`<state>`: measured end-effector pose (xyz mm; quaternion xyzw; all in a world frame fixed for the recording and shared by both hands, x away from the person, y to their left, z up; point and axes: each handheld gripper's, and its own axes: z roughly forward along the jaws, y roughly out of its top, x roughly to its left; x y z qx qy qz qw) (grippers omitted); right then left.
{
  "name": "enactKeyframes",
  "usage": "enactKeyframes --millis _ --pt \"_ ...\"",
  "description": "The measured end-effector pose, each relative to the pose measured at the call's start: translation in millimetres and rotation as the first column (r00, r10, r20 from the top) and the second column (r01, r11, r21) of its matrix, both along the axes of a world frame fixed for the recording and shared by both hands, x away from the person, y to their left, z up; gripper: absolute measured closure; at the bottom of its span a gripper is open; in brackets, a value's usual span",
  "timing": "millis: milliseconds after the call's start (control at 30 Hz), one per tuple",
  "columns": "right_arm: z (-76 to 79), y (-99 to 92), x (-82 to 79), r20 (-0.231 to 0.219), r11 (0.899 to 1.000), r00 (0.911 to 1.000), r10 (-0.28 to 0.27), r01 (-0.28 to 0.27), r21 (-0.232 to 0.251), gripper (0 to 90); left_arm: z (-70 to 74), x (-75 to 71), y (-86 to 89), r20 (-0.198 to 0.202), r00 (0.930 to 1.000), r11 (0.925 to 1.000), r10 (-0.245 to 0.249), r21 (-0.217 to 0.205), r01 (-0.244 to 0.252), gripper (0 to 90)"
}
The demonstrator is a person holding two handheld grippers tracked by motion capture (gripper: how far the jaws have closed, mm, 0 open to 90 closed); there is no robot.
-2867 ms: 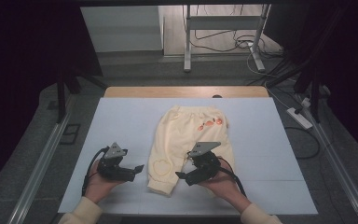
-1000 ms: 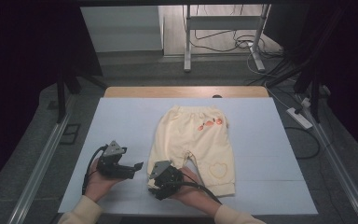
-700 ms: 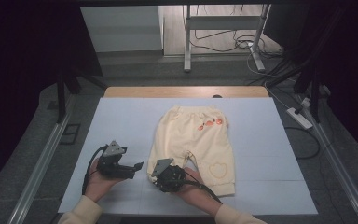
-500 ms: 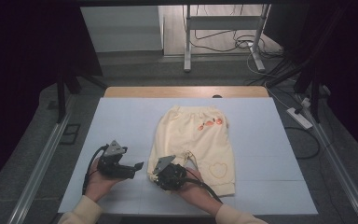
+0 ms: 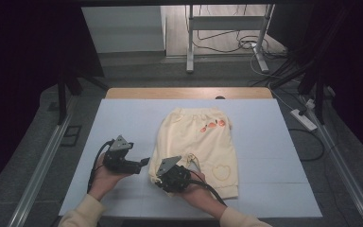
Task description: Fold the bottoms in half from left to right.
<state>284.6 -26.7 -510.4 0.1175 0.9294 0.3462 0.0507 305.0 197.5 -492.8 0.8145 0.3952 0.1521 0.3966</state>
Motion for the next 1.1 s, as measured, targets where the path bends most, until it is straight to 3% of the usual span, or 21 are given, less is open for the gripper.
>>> enactKeyframes --millis 167,533,1100 --pt "1.3 -1.8 -0.8 -0.008 1.000 1.0000 0.000 0.000 0.014 78.1 1.2 21.1 -9.0 -0.031 0.9993 0.9996 -0.021 0.019 0.022 11.3" --pt "0.5 -1.9 -3.4 -0.008 1.000 0.9998 0.015 -0.015 0.020 78.1 1.2 60.1 -21.8 -0.044 0.9989 0.9993 -0.016 0.032 0.018 13.2" --pt "0.7 -2.6 -3.9 -0.009 1.000 0.9999 0.013 -0.013 0.027 78.1 -3.0 89.7 -29.7 -0.066 0.9975 0.9991 -0.024 0.034 0.026 14.7"
